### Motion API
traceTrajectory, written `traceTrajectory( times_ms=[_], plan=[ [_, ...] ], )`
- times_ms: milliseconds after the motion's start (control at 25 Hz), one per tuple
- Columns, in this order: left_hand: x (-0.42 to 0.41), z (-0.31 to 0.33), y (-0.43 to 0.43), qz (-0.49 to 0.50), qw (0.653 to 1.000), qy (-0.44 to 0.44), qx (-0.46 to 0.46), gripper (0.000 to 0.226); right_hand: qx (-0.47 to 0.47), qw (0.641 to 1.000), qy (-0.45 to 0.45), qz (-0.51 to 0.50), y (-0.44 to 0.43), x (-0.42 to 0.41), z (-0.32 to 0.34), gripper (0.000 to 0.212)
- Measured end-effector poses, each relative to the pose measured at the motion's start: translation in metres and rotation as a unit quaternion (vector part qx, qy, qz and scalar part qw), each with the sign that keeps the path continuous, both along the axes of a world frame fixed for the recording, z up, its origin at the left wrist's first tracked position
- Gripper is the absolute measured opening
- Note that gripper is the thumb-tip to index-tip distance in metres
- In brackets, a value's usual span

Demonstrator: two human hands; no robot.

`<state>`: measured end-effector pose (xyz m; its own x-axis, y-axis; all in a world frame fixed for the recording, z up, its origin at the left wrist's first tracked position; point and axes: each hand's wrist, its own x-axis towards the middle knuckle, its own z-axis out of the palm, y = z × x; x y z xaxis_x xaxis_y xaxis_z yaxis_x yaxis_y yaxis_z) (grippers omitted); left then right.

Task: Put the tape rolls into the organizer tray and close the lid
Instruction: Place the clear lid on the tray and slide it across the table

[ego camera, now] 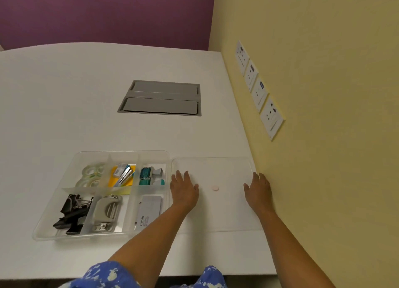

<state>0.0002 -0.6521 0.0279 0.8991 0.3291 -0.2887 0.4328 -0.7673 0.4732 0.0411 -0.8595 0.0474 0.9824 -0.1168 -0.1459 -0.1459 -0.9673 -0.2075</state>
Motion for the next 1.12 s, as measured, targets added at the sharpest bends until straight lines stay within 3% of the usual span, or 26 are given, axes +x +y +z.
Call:
traceTrajectory(
  times_ms=[160,360,560,800,920,1120],
  plan=[
    [0.004,-0.002,-0.006,0.050,0.998,0.033,0.021,0.062,0.017,1.000,0.002,0.011,-0.002,-0.002,-0.008,0.059],
    [0.009,0.008,-0.010,0.134,0.989,0.044,-0.035,0.060,0.057,0.998,-0.001,0.010,-0.005,-0.003,-0.012,0.057],
    [0.022,0.036,-0.016,0.158,0.983,0.068,-0.065,0.055,0.087,0.996,0.013,-0.011,-0.003,-0.003,-0.010,0.057],
    [0.029,0.086,-0.023,0.138,0.990,-0.010,-0.011,0.057,0.139,0.988,-0.026,-0.059,0.003,0.002,-0.010,0.051],
    [0.033,0.117,-0.017,0.161,0.982,-0.100,-0.004,0.058,0.255,0.955,-0.082,-0.130,0.006,0.007,-0.007,0.040],
    [0.040,0.163,-0.004,0.161,0.956,-0.240,-0.054,0.051,0.448,0.838,-0.115,-0.289,0.021,0.013,0.015,0.039]
  ],
)
